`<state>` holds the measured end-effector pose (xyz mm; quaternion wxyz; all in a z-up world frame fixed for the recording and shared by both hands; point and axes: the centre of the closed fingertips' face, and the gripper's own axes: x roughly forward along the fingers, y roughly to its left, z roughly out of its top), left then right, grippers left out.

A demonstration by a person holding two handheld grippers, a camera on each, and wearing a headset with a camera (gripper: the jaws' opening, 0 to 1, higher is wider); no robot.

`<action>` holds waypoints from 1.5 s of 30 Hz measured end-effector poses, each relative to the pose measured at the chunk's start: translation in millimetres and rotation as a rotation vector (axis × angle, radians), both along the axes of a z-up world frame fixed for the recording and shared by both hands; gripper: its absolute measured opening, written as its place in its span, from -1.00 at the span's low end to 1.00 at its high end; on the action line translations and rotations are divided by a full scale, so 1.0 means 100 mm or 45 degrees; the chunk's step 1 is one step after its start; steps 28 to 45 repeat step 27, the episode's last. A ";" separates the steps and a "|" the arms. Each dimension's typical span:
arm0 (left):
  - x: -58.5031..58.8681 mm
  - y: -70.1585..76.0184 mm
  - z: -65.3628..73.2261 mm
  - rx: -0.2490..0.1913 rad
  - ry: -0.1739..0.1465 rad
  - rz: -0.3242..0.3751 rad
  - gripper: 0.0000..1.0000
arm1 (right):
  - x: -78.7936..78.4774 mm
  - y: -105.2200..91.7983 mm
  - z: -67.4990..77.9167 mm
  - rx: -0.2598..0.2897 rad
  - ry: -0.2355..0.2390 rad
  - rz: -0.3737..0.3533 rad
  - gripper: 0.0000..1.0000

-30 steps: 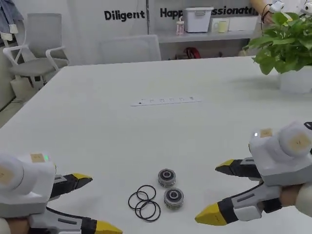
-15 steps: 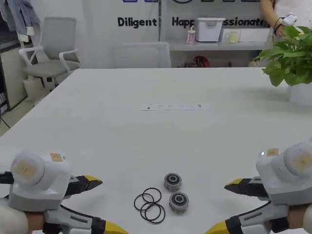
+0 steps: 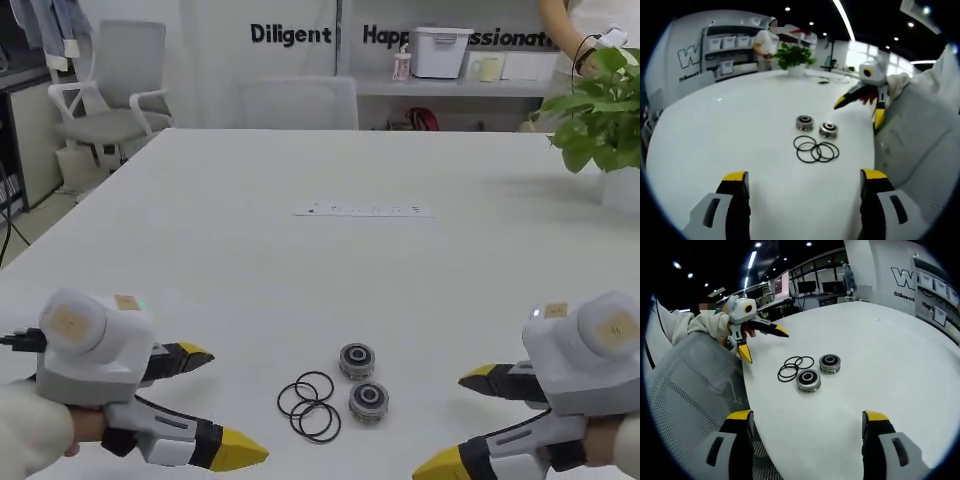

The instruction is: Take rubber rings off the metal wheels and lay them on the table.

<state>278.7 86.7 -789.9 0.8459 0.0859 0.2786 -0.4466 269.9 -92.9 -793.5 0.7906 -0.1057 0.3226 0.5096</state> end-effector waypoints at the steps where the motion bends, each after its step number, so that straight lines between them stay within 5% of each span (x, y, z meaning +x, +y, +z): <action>1: 0.00 0.00 -0.01 0.005 0.000 0.001 0.85 | 0.00 0.00 -0.01 -0.004 0.000 0.000 0.72; 45: -0.04 0.03 0.03 -0.005 0.004 0.038 0.87 | 0.00 -0.03 -0.01 -0.001 0.014 -0.027 0.71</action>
